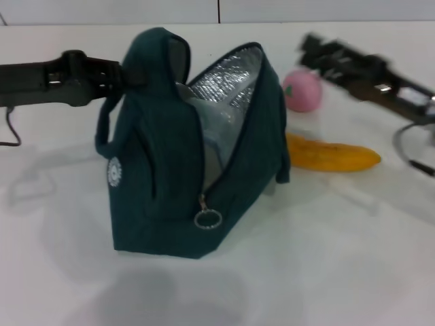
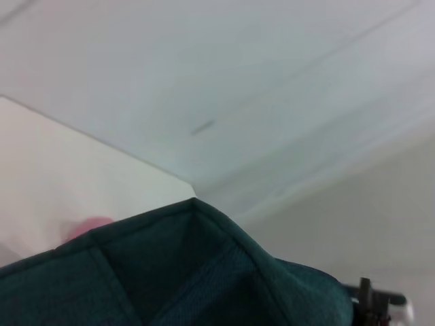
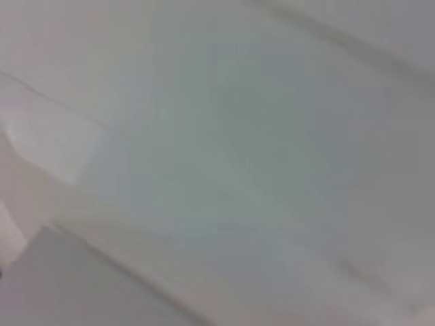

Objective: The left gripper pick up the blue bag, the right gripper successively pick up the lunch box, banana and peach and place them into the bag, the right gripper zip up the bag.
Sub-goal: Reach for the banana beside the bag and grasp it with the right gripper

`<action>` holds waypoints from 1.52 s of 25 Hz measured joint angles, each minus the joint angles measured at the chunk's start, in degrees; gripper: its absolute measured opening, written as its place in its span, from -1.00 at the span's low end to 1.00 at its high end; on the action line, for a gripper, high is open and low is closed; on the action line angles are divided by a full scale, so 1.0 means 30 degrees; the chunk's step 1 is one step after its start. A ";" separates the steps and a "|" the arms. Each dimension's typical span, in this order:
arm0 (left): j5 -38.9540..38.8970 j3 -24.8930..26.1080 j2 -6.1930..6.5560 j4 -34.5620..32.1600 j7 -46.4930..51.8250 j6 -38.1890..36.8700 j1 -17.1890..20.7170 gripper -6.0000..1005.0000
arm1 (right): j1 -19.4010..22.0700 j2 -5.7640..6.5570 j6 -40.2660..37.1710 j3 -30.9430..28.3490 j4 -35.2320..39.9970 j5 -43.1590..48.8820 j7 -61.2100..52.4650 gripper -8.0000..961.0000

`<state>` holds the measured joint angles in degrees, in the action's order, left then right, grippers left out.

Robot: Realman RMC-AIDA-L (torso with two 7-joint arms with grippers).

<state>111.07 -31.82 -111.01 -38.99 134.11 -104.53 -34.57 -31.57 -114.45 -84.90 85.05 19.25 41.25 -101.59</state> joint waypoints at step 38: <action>-0.0576 -0.0789 0.0308 0.0208 -0.0123 -0.0928 0.0630 -0.90 | -0.7602 0.2491 -0.0972 -0.6138 1.0916 3.1673 -0.4288 0.60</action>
<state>109.34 -34.19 -110.09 -38.36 133.74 -107.31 -32.68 -54.38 -106.97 -87.82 66.63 51.99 136.26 -114.45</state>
